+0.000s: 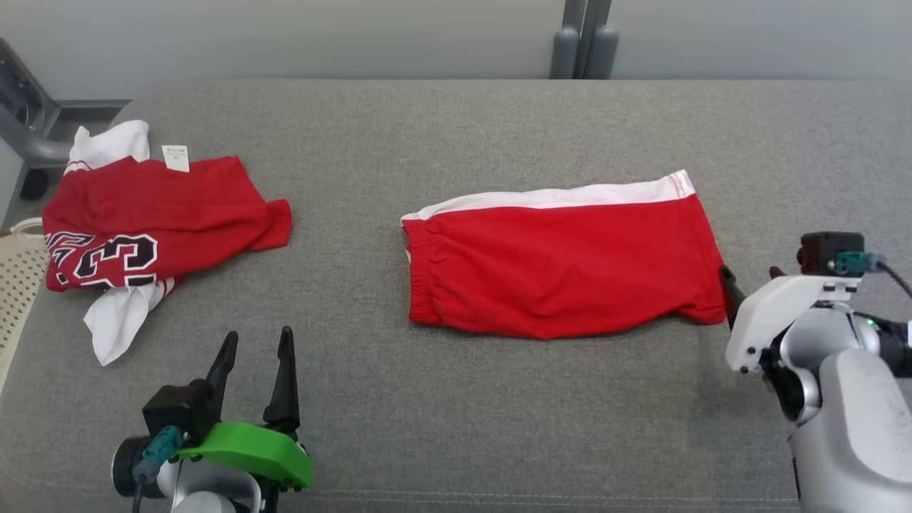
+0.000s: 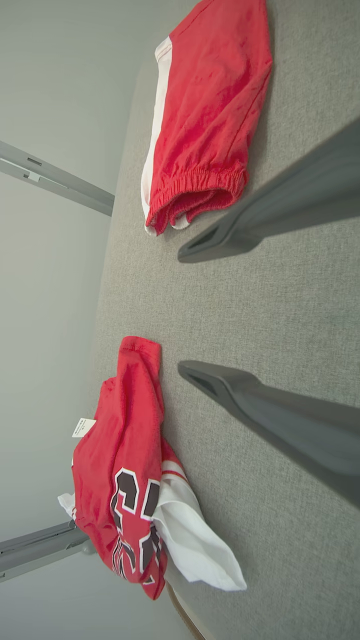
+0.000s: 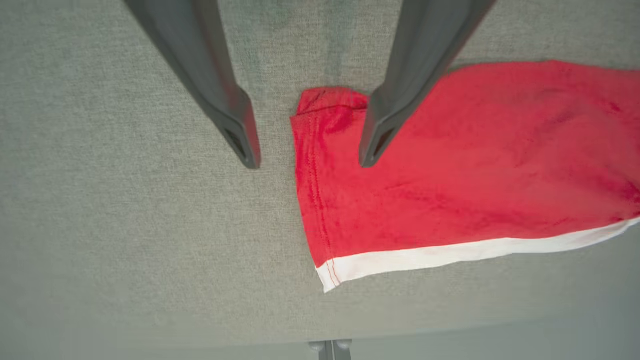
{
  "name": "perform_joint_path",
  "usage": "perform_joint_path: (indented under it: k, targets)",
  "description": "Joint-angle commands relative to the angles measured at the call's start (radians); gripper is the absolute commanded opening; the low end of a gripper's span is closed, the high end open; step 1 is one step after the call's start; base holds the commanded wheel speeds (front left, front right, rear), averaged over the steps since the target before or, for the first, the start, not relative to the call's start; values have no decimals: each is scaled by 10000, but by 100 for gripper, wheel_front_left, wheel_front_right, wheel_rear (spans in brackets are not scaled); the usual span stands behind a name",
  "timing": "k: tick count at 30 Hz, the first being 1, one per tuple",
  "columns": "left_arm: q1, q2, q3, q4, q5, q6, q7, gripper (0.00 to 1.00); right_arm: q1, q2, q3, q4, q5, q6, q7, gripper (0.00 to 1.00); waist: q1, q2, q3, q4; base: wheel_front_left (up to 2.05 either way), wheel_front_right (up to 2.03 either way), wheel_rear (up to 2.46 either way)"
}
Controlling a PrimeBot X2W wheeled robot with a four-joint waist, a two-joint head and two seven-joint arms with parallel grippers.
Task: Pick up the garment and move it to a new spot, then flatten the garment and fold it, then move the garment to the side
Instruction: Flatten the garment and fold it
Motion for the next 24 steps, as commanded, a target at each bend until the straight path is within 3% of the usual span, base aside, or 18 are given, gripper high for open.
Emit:
perform_joint_path:
  k: [1,5,10,24]
  targets:
    - [-166,10,0,-9,52,-59,-75,100,-168,-40,-127,62,-86,-8,199,100,0,-1,449,263,0,0,0]
    - [-464,10,-184,64,136,-181,-129,100,-1149,-176,-487,312,-543,-5,1789,100,0,-1,812,495,0,0,0]
    - [-803,53,-394,160,231,-341,-111,100,-1908,-645,-375,707,-881,-11,2738,100,0,-1,1171,738,0,0,0]
    - [-1130,11,-955,477,340,-619,-75,100,-2858,-1222,-388,1895,-1723,-11,2829,100,0,-1,1708,1054,0,0,0]
